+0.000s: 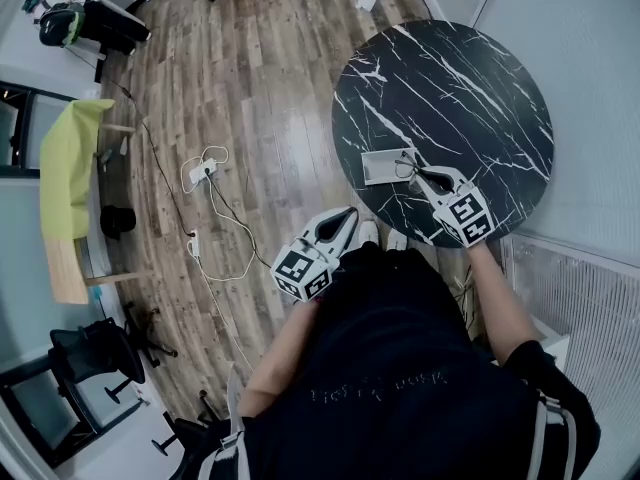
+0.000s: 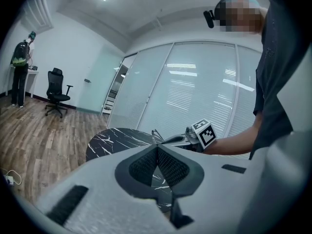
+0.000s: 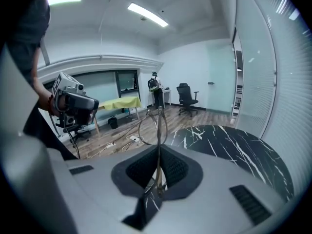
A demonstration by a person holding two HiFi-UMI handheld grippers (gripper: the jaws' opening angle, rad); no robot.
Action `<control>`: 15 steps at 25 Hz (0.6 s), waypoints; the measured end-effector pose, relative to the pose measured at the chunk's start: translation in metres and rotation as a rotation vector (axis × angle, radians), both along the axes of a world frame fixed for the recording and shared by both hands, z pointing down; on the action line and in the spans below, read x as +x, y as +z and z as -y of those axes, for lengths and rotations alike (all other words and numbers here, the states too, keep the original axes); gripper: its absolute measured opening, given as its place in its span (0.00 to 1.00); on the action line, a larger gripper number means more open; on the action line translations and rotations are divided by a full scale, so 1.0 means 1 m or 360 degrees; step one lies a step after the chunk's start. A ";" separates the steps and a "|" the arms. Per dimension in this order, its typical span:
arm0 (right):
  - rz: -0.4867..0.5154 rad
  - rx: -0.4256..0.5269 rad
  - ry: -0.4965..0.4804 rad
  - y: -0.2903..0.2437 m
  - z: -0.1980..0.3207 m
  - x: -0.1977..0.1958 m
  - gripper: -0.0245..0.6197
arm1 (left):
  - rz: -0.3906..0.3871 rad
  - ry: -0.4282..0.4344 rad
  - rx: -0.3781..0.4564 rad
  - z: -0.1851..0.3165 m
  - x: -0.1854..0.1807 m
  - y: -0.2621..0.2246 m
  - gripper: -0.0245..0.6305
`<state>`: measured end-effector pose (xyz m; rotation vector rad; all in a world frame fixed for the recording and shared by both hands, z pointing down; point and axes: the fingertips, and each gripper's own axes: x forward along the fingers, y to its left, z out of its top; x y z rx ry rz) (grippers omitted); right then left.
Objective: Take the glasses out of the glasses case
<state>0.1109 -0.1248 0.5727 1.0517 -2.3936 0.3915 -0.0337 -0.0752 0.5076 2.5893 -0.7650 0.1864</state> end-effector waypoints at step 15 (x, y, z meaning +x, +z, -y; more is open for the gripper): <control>0.0227 0.0060 0.0095 -0.041 -0.021 0.002 0.09 | -0.0045 -0.0042 -0.0017 0.011 -0.006 0.000 0.07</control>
